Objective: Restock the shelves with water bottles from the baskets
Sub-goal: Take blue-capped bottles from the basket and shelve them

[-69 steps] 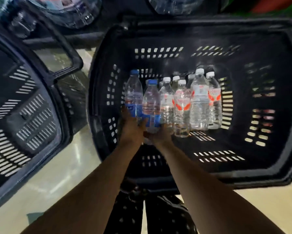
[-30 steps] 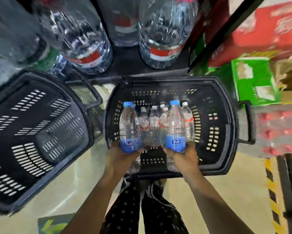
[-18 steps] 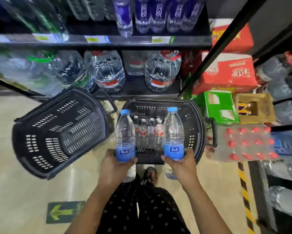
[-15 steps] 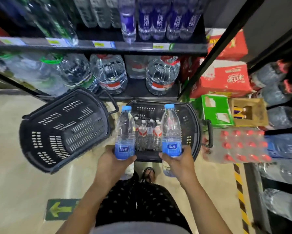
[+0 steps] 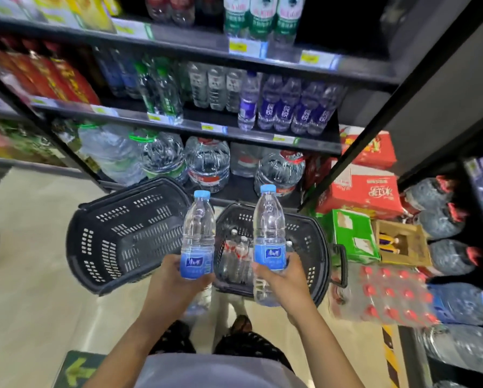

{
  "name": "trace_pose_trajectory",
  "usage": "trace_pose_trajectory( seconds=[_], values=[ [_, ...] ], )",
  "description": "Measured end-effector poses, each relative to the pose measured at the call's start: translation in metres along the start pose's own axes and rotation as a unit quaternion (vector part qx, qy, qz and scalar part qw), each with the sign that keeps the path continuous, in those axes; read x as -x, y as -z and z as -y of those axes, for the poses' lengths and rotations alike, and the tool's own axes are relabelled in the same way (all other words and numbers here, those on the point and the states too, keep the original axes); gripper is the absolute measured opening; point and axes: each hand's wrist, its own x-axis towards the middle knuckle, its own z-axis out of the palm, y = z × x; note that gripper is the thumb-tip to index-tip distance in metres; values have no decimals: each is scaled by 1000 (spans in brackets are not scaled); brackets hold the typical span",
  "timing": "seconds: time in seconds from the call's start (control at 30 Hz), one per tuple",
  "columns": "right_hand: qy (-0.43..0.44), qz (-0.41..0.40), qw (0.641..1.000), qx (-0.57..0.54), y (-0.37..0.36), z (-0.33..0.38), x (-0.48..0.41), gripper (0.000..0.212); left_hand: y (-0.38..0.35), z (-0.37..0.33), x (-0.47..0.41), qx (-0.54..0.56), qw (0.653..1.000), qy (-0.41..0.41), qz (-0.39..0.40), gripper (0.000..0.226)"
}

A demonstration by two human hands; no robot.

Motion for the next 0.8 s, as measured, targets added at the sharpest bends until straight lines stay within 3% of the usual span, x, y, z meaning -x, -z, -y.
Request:
trace_pose_trajectory(
  seconds=[0.33, 0.63, 0.8],
  values=[
    [-22, -23, 999, 6, -107, 22, 6, 38, 108, 58, -63, -17, 1000, 13, 5, 54],
    [-71, -40, 996, -27, -255, 46, 12, 32, 239, 95, -134, -24, 1000, 11, 11, 51],
    [-81, -10, 996, -36, -293, 70, 5, 51, 273, 88, -175, -7, 1000, 22, 10, 47]
  ],
)
